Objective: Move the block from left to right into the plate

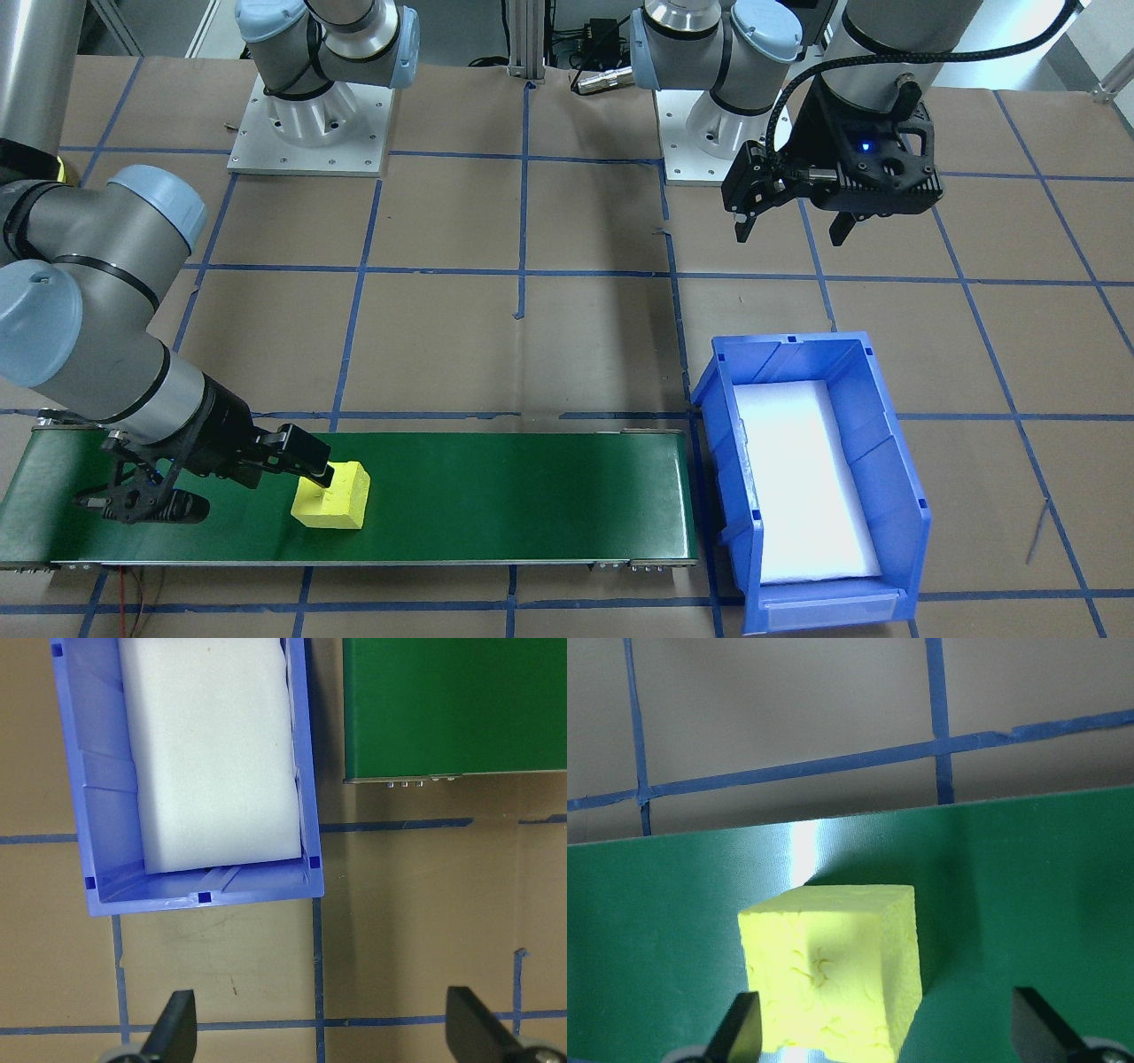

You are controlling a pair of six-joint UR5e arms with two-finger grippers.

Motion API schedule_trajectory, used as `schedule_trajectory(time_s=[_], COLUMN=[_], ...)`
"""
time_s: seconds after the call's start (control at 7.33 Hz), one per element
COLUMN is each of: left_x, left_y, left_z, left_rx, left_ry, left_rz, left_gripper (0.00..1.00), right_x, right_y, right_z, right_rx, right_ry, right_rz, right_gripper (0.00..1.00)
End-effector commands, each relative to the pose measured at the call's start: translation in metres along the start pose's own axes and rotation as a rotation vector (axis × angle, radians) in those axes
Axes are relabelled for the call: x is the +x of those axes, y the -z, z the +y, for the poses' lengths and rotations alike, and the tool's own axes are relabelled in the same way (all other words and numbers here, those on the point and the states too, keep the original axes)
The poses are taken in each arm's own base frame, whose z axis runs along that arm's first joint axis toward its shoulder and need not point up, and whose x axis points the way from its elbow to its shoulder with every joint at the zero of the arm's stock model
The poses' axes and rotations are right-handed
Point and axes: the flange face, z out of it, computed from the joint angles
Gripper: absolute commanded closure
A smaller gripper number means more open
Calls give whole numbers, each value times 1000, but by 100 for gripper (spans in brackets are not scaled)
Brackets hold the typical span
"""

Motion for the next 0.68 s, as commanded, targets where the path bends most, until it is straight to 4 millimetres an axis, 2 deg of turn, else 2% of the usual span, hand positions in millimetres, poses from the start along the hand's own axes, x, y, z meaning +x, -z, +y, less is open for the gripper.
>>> schedule_trajectory(time_s=[0.0,0.14,0.27,0.41,0.55], left_x=[1,2,-2,-3,0], left_y=[-4,-1,3,-1,-3], left_z=[0,0,2,2,2], left_rx=[-9,-5,-2,-8,-11], left_ry=[-1,-3,2,-9,-13], left_rz=[0,-1,-12,-40,-31], left_gripper=[0,0,0,0,0], right_x=[1,3,8,11,15], right_y=[-4,-9,-19,-24,-23], right_z=[1,2,4,4,2], right_rx=[-7,-16,-35,-38,-37], right_ry=[21,24,65,78,88], right_rz=[1,0,10,15,52], right_gripper=[8,11,24,55,70])
